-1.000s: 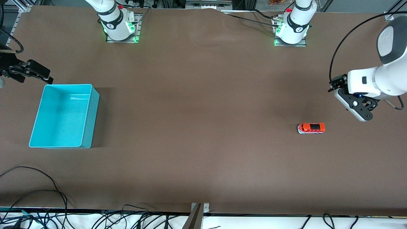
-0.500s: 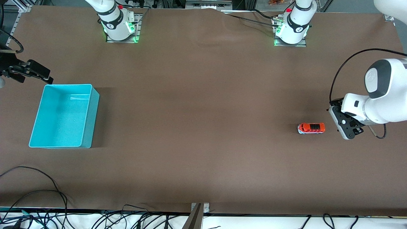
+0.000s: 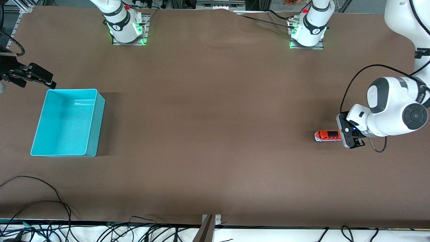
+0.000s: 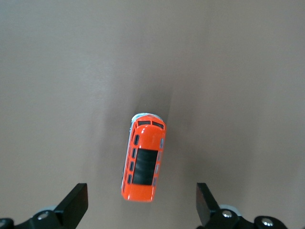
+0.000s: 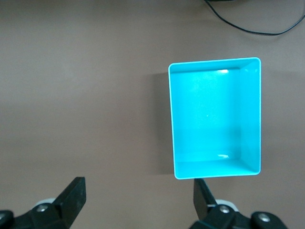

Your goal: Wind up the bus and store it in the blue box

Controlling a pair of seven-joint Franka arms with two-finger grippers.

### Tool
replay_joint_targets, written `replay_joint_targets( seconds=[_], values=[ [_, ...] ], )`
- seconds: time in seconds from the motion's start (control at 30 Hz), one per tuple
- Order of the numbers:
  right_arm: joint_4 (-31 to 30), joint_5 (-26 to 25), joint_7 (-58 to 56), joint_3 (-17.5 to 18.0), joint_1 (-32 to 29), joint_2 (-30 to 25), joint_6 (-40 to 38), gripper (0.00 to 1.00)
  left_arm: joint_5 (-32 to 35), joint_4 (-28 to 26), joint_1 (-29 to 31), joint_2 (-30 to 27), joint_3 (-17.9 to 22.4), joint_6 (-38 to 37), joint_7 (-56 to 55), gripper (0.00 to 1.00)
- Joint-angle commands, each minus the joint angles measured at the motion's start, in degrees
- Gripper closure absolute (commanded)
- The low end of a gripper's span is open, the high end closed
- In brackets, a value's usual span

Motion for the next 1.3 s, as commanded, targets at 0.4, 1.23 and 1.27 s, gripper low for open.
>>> replay_joint_targets(
  seconds=[0.4, 1.23, 1.27],
  values=[
    [0.98, -0.64, 0.24, 0.16, 0.08, 0.17, -0.23, 0.00, 1.50, -11.49, 0.51, 2.20, -0.25, 19.12, 10.23, 0.00],
    [0.98, -0.64, 0.24, 0.16, 0.08, 0.17, -0.23, 0.00, 3.78, -13.07, 0.95, 4.05, -0.25, 23.25, 12.61, 0.54],
    [0.98, -0.64, 0.24, 0.16, 0.08, 0.17, -0.23, 0.00, 3.78, -13.07, 1.03, 4.05, -0.25, 23.16, 12.61, 0.59]
  ],
)
